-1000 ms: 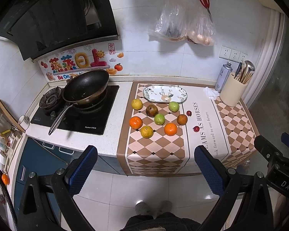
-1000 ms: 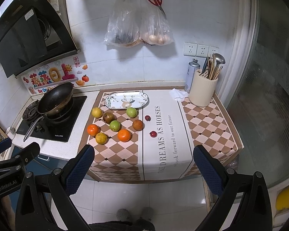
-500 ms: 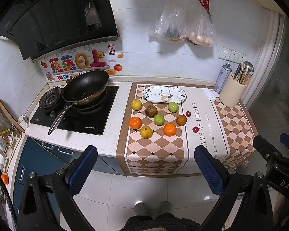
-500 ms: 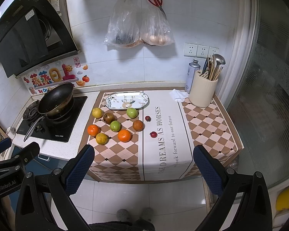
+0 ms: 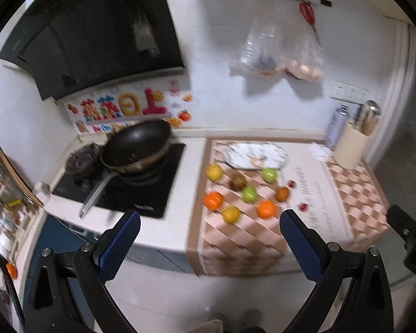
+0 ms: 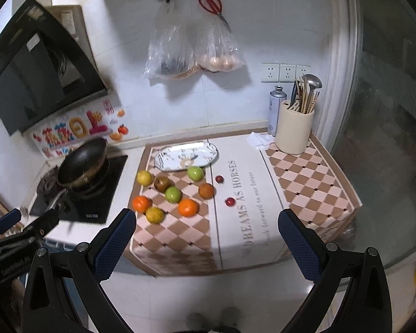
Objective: Organize fruits
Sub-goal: 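Grasp an orange with the left gripper while the right gripper grasps another orange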
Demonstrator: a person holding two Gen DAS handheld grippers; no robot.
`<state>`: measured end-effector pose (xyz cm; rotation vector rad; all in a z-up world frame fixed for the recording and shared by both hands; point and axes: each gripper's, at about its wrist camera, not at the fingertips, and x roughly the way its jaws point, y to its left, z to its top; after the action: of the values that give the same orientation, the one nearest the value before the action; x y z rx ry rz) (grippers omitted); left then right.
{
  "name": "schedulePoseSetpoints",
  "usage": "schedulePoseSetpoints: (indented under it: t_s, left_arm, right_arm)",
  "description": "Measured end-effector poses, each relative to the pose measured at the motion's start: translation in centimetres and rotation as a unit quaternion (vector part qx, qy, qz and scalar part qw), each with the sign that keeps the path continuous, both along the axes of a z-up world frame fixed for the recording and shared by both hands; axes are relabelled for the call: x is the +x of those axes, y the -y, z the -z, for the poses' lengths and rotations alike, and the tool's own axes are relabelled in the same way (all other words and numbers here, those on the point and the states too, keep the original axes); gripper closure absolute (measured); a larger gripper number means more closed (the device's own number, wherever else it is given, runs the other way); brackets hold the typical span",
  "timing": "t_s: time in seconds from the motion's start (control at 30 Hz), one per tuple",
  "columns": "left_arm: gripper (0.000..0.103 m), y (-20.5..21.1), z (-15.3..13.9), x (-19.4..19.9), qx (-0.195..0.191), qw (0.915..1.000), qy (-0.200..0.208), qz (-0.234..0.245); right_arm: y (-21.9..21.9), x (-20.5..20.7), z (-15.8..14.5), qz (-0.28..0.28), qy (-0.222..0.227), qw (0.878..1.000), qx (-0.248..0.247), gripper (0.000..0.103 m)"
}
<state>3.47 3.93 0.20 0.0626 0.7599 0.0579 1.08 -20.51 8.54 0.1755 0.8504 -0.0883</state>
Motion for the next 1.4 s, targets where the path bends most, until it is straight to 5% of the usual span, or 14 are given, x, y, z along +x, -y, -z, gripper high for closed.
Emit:
schedulePoseSetpoints:
  t_s: [0.17, 0.47, 0.6, 0.73, 1.0, 1.23, 1.4]
  left_arm:
    - [0.0, -3.2, 3.0, 3.8, 0.019, 0.9995, 0.005, -0.026]
    - [0.0, -6.8, 11.6, 13.7, 0.004, 0.9903, -0.126, -0.059]
    - [0.0, -7.4, 16.7, 18.9, -0.013, 0.9776, -0.198, -0.071]
    - [0.0, -7.4, 22.3, 24.5, -0.05, 0.9554, -0.28, -0.079]
    - [0.003, -5.0, 31.0, 31.2, -0.095, 0.9113, -0.396, -0.06]
    - [0.009, -3.5, 34.7, 32.2, -0.082, 0.8956, -0.435, -0.038]
    - [0.039, -3.0, 35.8, 32.2, -0.08, 0.8918, -0.445, -0.026]
  right_arm:
    - [-0.9, 3.5, 4.5, 0.004, -0.029, 0.999, 0.031, 0.0]
    - [-2.7, 12.3, 16.1, -0.017, -0.117, 0.991, 0.058, 0.0]
    - [-3.2, 18.1, 23.0, -0.037, -0.171, 0.982, 0.072, 0.002]
    - [-4.0, 23.6, 30.1, -0.063, -0.233, 0.967, 0.076, 0.004]
    - [-4.4, 28.8, 38.3, -0.083, -0.315, 0.941, 0.095, 0.006]
    - [-4.9, 30.4, 42.1, -0.09, -0.362, 0.921, 0.115, 0.006]
    - [-5.6, 31.0, 43.7, -0.096, -0.379, 0.912, 0.125, 0.007]
